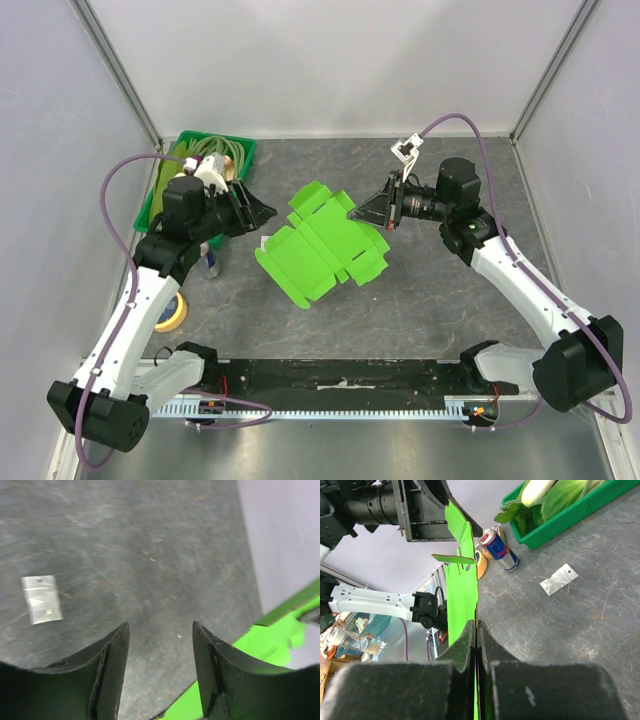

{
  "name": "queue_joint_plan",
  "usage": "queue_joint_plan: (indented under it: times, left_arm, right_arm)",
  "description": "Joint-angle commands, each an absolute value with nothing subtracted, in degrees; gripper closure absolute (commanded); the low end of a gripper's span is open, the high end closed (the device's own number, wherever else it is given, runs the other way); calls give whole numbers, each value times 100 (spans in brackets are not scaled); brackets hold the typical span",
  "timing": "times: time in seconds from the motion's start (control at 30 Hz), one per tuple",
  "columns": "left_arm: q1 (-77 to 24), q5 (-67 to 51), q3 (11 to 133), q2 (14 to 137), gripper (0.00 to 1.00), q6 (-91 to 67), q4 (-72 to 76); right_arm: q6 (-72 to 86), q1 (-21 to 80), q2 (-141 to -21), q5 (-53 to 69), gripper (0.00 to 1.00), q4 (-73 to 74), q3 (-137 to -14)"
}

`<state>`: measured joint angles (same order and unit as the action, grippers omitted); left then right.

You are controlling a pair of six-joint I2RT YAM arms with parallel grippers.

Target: Fold the paper box

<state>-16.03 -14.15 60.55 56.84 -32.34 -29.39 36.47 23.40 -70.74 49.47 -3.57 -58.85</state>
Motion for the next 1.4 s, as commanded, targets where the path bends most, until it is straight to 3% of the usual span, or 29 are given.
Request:
queue_joint_plan:
  times: [0.0,0.3,0.47,0.8,0.9,1.0,1.2,1.37]
  left_arm:
    - [-1547,-3286,6082,5475,42,-3181,-2136]
    - [-1556,-4087,5862,5616,60,-3147,-1810]
    - [-1573,-4262,5915,5625,64,-3050,-1889]
    - [-2310,-3446,6416,5977,59,-2215,-2900]
    - [-2574,-3182,6363,5907,54,-2145,-2822]
    - [-2829,-1983,6311,5871,49,-2127,-2908]
    - [-2830,-556,5407,5371,42,-2662,-2348]
    - [-2830,-483,4580,5466,43,-3093,-1609]
  right_arm:
    - [3744,2312,-6856,5370,100,-747,-5898]
    - [3797,2320,-6926,5405,100,-826,-5941]
    - [3937,2320,-6987,5362,100,-958,-5907]
    - [4641,2338,-7172,5467,100,-1829,-5730]
    - [4491,2347,-7321,5353,100,-1433,-5766]
    - [4106,2417,-7374,5081,100,-960,-5766]
    - [2261,2566,-7497,3834,100,1306,-6038]
    - [1531,2707,-7593,3095,100,1450,-5608]
